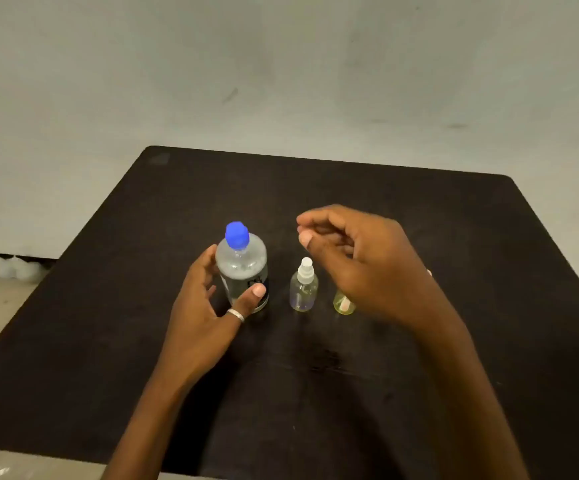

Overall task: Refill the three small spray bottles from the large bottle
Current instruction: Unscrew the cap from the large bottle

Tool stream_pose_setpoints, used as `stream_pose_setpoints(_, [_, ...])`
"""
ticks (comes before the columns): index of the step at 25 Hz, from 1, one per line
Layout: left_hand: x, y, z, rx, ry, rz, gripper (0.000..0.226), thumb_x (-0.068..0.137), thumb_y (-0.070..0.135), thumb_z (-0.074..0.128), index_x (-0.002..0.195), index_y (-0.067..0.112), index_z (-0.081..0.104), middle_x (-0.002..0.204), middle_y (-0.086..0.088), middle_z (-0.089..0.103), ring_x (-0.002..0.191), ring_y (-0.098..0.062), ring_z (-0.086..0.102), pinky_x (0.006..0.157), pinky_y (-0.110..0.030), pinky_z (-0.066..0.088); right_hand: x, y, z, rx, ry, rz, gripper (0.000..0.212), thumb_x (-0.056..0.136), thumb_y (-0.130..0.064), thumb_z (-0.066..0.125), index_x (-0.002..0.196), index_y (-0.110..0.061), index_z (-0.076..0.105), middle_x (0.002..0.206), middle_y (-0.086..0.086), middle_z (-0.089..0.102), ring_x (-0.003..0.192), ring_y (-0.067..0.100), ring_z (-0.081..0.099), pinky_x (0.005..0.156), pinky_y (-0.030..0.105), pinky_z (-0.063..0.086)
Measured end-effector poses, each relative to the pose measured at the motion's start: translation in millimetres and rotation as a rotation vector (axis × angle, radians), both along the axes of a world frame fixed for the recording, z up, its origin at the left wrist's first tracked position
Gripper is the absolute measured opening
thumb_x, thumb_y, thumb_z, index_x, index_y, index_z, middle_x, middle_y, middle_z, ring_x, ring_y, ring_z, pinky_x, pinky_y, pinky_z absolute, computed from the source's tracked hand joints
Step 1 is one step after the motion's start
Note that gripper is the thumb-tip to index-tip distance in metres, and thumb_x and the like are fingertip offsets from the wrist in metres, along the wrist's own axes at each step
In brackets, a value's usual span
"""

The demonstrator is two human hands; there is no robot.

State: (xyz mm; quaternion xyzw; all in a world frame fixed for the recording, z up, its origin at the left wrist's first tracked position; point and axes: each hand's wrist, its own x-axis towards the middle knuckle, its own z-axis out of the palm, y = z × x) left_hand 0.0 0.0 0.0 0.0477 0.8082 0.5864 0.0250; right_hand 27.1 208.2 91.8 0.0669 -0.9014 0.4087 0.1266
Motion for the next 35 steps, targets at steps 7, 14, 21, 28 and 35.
stream_pose_setpoints(7, [-9, -3, -22, -0.032, 0.09, -0.066, 0.083, 0.076, 0.04, 0.082, 0.143, 0.039, 0.035, 0.118, 0.032, 0.051, 0.106, 0.013, 0.052, 0.094, -0.017, 0.043, 10, -15, 17, 0.167, -0.048, 0.064, 0.023, 0.095, -0.036, 0.058, 0.114, -0.028, 0.068, 0.096, -0.017, 0.07, 0.091, -0.006, 0.064, 0.081, 0.011, 0.05])
stream_pose_setpoints(14, [-14, 2, -31, -0.049, 0.135, -0.047, 0.078, 0.076, 0.041, 0.082, 0.142, 0.029, 0.041, 0.12, 0.02, 0.054, 0.101, 0.003, 0.055, 0.081, -0.011, 0.042, -15, -47, 32, 0.358, -0.04, 0.12, 0.026, 0.095, -0.039, 0.058, 0.104, -0.02, 0.072, 0.095, -0.007, 0.072, 0.085, 0.006, 0.064, 0.072, 0.02, 0.047])
stream_pose_setpoints(21, [-17, 7, -47, 0.022, 0.172, -0.019, 0.062, 0.074, 0.045, 0.083, 0.125, 0.042, 0.048, 0.11, 0.024, 0.062, 0.099, 0.009, 0.059, 0.08, -0.015, 0.047, -49, -69, 31, 0.682, 0.008, -0.073, 0.05, 0.09, -0.057, 0.057, 0.063, -0.015, 0.052, 0.062, 0.0, 0.054, 0.06, 0.015, 0.054, 0.06, 0.028, 0.043])
stream_pose_setpoints(28, [-16, 5, -50, 0.027, 0.245, -0.039, 0.056, 0.077, 0.041, 0.082, 0.121, 0.045, 0.047, 0.108, 0.026, 0.063, 0.099, 0.017, 0.059, 0.071, -0.005, 0.048, -61, -93, 18, 0.795, 0.021, -0.05, 0.043, 0.088, -0.052, 0.064, 0.072, -0.015, 0.046, 0.071, -0.001, 0.048, 0.07, 0.018, 0.053, 0.068, 0.032, 0.05])
stream_pose_setpoints(35, [-20, 5, -51, 0.04, 0.226, -0.041, 0.059, 0.075, 0.043, 0.082, 0.124, 0.038, 0.05, 0.11, 0.024, 0.063, 0.098, 0.012, 0.06, 0.075, -0.009, 0.046, -66, -81, 31, 0.73, -0.197, 0.194, 0.017, 0.088, -0.016, 0.065, 0.105, -0.016, 0.07, 0.11, 0.003, 0.067, 0.095, 0.018, 0.061, 0.079, 0.027, 0.051])
